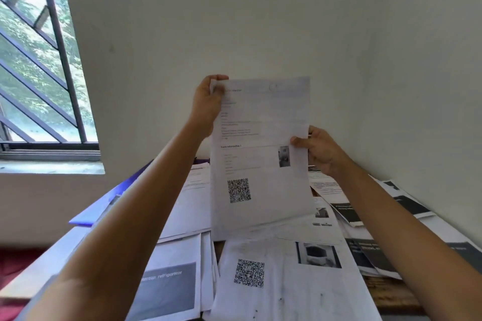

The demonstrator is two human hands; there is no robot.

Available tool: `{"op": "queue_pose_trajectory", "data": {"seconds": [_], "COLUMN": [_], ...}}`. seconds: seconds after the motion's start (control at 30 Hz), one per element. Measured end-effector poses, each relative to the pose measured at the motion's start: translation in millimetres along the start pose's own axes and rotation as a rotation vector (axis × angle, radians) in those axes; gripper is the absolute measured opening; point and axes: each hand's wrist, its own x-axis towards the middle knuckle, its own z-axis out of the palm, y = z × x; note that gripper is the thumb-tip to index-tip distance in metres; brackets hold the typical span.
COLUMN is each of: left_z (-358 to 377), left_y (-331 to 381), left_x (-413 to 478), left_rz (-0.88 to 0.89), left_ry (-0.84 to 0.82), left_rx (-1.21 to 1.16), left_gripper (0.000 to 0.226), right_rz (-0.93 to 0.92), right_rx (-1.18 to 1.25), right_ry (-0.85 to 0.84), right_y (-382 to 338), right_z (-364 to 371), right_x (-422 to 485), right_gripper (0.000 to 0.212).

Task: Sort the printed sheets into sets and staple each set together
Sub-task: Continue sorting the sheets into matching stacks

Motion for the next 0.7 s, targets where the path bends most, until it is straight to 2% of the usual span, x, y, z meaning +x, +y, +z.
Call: {"op": "queue_pose_trajectory", "data": {"seconds": [0.2,0.4,0.5,0.53,0.63,0.7], "left_z": [11,6,1,1,0,-6], "left_y": [47,50,46,46,48,45], "left_x": [6,-19,-28,-31,-42,-48], "left_rz": [0.211,0.28,0.217,0.176,0.027,-0.104], "left_ry": [0.09,0.058,0.042,0.042,0.031,0.02], "left_rx": [0.014,0.062,0.049,0.042,0.005,-0.1], "left_gripper": [0.017,0.02,0.016,0.021,0.054,0.068], "right_rz": [-0.263,-0.229,-0.196,-0.189,-0.178,-0.17], "right_rx": [0.029,0.052,0.052,0.05,0.049,0.062], "right_ry": [0.118,0.126,0.086,0.081,0.079,0.088], "right_y": [-28,-15,-11,-11,-14,-15], "right_z": [10,14,12,12,11,10], "right_x": [-19,-40,-47,-48,-50,-51], "right_gripper": [0.024,0.022,0.022,0.022,0.023,0.027]}}
